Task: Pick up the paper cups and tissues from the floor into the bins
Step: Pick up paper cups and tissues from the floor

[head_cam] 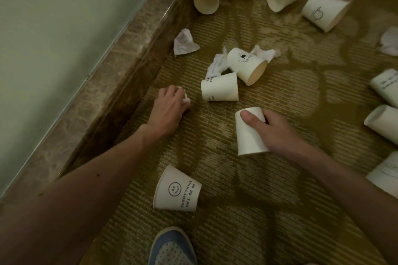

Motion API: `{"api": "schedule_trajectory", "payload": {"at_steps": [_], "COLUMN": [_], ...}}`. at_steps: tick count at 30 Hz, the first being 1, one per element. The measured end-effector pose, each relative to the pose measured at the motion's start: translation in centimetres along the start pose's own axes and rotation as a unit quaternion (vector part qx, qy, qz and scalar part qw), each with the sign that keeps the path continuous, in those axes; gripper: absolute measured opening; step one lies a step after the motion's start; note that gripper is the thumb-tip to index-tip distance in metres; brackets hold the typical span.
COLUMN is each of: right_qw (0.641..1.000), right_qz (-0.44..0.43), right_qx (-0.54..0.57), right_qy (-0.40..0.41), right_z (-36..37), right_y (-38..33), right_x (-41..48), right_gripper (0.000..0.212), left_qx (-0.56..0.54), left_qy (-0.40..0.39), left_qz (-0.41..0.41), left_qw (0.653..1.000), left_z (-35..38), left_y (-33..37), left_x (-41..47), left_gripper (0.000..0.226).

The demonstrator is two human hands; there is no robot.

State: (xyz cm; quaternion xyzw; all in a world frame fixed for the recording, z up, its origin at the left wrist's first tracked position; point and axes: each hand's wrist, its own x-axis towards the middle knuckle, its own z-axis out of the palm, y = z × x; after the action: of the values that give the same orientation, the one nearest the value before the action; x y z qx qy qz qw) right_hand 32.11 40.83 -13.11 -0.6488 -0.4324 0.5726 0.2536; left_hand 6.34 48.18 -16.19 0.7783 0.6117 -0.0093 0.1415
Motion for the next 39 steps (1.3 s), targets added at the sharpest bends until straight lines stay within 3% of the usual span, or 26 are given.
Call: {"api": "schedule_trajectory", "payload": {"at_steps": [4, 8, 12, 16, 18, 23, 26, 29, 32, 36, 39], "right_qw": [1.000, 1.000, 1.000, 0.999, 0.999, 0.998, 0.997, 0.997, 0.997, 0.997, 0.996], "right_qz": [0.001, 0.008, -0.001, 0.001, 0.008, 0.014, 0.015, 0.002, -0.011, -0.029, -0.044], "right_qx": [0.023, 0.027, 0.015, 0.011, 0.017, 0.024, 0.032, 0.040, 0.034, 0.047, 0.058], "right_qy": [0.011, 0.011, 0.024, 0.030, 0.038, 0.055, 0.064, 0.068, 0.063, 0.057, 0.048], "right_z": [-0.5, -0.7, -1.4, -2.3, -2.7, -3.8, -3.9, -3.7, -3.2, -2.6, -2.3], "right_y": [-0.3, -0.5, -1.0, -1.7, -2.0, -1.8, -1.8, -2.3, -3.0, -3.8, -4.0], "right_x": [0.3, 0.7, 1.3, 2.0, 2.2, 2.9, 3.3, 3.5, 4.1, 4.7, 4.9], "right_gripper": [0.032, 0.037, 0.034, 0.049, 0.053, 0.036, 0.044, 0.039, 0.038, 0.044, 0.051], "left_qx": [-0.068, -0.210, -0.213, -0.202, -0.205, -0.154, -0.170, -0.146, -0.087, -0.087, -0.014], "left_qy": [0.022, 0.022, 0.042, 0.065, 0.028, -0.086, -0.079, -0.083, -0.064, 0.058, 0.023], "left_qz": [0.037, -0.100, -0.168, -0.102, -0.051, 0.043, 0.040, 0.056, 0.076, 0.033, 0.015], "left_qw": [0.997, 0.972, 0.961, 0.972, 0.977, 0.983, 0.981, 0.984, 0.991, 0.994, 1.000], "left_z": [0.1, -1.3, -3.9, -5.2, -5.0, -3.2, -2.6, -2.9, -3.1, -3.9, -4.8], "left_y": [-0.5, -0.2, 0.9, 2.2, 3.1, 5.0, 4.8, 4.1, 3.7, 1.4, -0.7], "left_x": [-0.4, 1.2, 4.8, 9.0, 10.6, 12.2, 12.1, 12.2, 12.3, 13.1, 14.7], "left_gripper": [0.018, 0.024, 0.046, 0.047, 0.047, 0.039, 0.030, 0.020, 0.034, 0.040, 0.045]}}
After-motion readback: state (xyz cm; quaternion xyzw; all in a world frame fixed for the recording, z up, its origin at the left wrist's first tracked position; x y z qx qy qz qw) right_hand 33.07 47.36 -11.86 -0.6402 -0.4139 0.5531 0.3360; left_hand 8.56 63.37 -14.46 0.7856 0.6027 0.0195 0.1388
